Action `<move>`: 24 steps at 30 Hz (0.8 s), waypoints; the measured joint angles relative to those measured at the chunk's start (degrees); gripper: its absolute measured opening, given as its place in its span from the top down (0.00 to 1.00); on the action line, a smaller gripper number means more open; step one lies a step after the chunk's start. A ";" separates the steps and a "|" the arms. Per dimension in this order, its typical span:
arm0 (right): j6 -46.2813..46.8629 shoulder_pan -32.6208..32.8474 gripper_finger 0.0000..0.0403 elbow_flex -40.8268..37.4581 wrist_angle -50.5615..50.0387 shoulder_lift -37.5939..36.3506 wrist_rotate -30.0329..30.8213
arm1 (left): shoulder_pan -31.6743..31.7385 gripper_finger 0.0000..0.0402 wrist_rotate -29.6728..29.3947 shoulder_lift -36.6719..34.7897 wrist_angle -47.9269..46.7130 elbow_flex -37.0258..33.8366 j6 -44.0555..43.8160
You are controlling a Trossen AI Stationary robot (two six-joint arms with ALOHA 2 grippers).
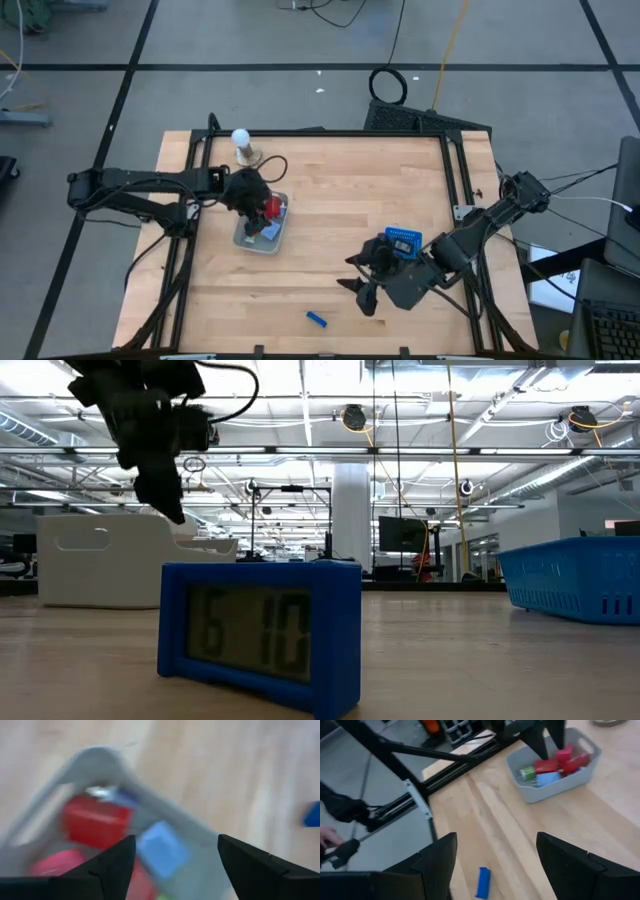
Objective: Pick & Place Office items
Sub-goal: Put the blue digital clock into the blue bin
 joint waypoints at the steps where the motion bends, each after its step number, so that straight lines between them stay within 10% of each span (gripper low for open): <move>1: -0.68 -0.78 0.34 0.00 0.75 0.00 -1.50 | -0.84 0.32 1.54 0.00 1.16 0.00 -1.06; 10: -4.23 -7.56 0.34 0.00 0.66 0.07 -11.92 | -8.76 0.36 8.42 0.00 14.35 0.02 -11.02; 24: -10.04 -14.41 0.34 0.00 -3.74 0.07 -30.38 | -16.12 0.37 -9.19 0.00 26.24 0.04 -16.47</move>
